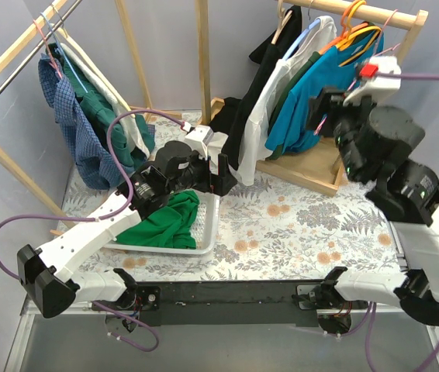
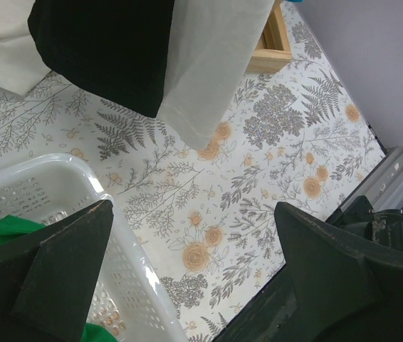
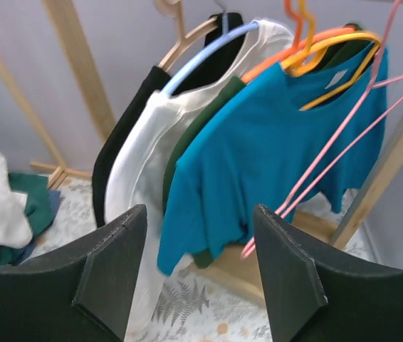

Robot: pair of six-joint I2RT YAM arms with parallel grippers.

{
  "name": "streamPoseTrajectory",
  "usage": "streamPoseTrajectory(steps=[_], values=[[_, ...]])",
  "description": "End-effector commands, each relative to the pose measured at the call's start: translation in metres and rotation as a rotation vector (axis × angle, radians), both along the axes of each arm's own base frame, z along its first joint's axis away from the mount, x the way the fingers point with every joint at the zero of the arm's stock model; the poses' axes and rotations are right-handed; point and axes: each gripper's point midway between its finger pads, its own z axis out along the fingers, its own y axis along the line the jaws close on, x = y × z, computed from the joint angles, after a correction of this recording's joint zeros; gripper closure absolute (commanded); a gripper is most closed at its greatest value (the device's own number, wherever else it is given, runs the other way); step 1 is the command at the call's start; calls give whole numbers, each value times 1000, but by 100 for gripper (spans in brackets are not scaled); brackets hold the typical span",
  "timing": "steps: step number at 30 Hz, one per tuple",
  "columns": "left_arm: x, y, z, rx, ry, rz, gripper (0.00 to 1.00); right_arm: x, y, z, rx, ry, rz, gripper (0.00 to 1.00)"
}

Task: Remove the t-shirt from the hanger
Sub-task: Pick up the hanger from the clothesline.

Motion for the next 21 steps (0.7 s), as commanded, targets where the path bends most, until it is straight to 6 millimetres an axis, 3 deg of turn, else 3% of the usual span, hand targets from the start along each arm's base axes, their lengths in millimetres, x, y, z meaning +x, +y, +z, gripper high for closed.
streamPoseTrajectory(steps=[1,2,3,4,5,7,8,14,21], values=[[-4,-5,22,-50,-11,-21,2,30,-14,57,-1,-113,-8,33],[-5,-5,23,-57,-6,-21,2,56,-19,48,5,-71,-41,33],[-6,-5,24,-60,-5,-23,2,56,-23,56,19,-67,-29,33],[-6,-5,24,-62,-2,-22,2,62,-12,55,28,-53,47,32],[-7,-4,26,-65,-3,-21,2,84,-21,43,54,-6,18,31],[-9,-4,27,-72,2,-20,2,93,-16,36,92,22,100,22],[-9,-2,27,-70,2,-18,2,104,-32,30,113,41,74,18],[-15,3,34,-79,-9,-16,2,131,-35,1,207,121,171,14],[-17,8,31,-70,-5,-10,2,135,-30,5,218,90,222,16]])
